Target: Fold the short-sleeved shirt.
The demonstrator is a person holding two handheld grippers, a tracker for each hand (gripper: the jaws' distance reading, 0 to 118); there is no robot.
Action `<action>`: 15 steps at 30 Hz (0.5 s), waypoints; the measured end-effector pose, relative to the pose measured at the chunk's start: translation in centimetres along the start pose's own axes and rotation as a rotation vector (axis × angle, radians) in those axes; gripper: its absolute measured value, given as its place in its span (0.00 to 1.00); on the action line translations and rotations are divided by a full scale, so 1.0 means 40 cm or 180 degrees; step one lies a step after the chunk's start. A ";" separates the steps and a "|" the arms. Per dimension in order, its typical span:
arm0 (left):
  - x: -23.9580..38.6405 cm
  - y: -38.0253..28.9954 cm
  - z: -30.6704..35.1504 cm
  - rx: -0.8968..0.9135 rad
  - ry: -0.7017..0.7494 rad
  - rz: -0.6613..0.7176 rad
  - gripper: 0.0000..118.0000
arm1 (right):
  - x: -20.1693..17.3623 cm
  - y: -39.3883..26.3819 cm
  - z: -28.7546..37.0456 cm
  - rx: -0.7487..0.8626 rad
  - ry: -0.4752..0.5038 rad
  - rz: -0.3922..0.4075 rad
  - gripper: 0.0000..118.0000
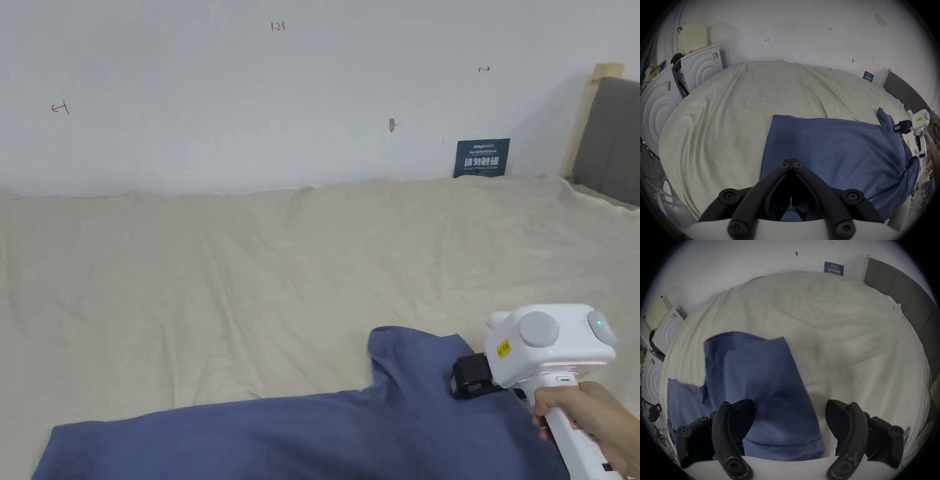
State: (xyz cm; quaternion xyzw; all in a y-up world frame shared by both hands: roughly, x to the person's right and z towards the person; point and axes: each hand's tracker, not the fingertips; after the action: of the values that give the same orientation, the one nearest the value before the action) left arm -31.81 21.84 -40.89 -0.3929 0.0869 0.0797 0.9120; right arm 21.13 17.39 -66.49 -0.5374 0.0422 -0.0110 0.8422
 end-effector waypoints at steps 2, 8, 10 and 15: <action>-0.005 -0.001 -0.008 -0.0037 -0.0002 -0.0004 0.00 | 0.001 0.002 -0.003 -0.0022 0.0080 -0.0018 0.79; -0.009 0.000 -0.028 -0.0085 0.0023 0.0019 0.00 | -0.044 -0.005 0.058 0.0028 -0.0024 0.0352 0.00; -0.008 0.005 -0.036 -0.0084 0.0021 0.0005 0.00 | -0.051 -0.009 0.075 0.0057 -0.0032 0.0232 0.00; -0.026 0.043 -0.051 -0.0065 -0.0020 0.0031 0.30 | -0.014 0.003 0.083 0.0158 0.0066 0.0119 0.00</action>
State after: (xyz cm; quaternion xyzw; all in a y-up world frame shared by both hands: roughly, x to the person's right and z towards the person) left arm -33.37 21.44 -43.24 -0.4014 0.0852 0.0863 0.9078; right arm 20.83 20.48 -65.17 -0.5153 0.0607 -0.0019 0.8548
